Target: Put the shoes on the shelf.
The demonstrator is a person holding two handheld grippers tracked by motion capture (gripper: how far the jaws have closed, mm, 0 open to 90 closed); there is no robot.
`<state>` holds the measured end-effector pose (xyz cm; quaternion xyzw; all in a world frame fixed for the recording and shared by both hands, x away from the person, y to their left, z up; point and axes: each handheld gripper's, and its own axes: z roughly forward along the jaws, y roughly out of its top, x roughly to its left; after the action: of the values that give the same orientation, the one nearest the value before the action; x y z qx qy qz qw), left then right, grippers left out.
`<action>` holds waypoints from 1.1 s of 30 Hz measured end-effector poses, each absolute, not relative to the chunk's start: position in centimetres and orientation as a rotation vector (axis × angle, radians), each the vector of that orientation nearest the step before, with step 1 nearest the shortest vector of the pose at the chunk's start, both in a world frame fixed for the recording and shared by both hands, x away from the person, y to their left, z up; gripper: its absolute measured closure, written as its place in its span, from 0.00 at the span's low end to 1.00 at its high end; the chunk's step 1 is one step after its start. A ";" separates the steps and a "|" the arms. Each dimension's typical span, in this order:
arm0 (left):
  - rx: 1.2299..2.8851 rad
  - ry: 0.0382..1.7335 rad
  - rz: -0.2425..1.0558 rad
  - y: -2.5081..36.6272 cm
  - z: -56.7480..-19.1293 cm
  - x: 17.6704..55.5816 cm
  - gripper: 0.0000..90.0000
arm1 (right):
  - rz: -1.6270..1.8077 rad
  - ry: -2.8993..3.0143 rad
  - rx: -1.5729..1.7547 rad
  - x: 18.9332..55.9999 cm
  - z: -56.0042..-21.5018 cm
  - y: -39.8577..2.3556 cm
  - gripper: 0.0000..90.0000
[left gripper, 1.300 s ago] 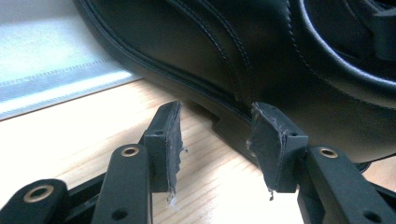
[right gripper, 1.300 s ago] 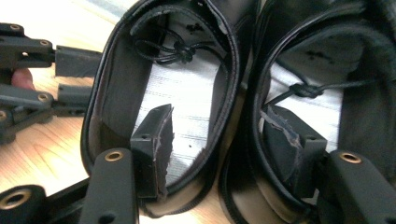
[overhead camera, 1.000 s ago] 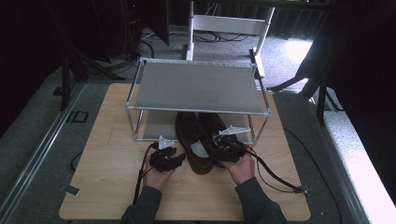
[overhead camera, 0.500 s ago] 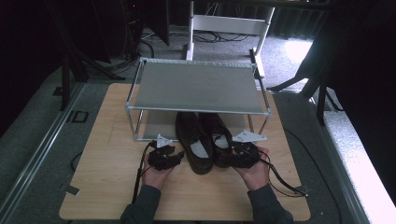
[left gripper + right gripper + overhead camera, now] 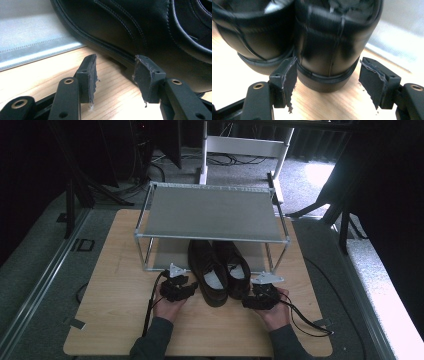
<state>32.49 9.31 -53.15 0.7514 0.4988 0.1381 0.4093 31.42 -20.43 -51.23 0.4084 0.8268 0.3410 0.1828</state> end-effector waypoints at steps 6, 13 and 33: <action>1.894 1.257 0.333 8.8 -53.2 33.0 0.61 | 0.984 2.358 1.188 31.8 -52.4 -20.5 0.36; 1.878 1.255 0.332 8.4 -53.1 33.4 0.69 | 0.984 2.339 1.186 31.4 -52.4 -20.2 0.38; 1.740 1.337 0.287 10.5 -53.3 35.2 0.56 | 1.049 2.321 1.233 32.0 -52.6 -18.9 0.47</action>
<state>35.17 10.55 -53.32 0.7031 0.5402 0.1159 0.4476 32.04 -18.94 -52.61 0.4302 0.8104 0.3662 0.1552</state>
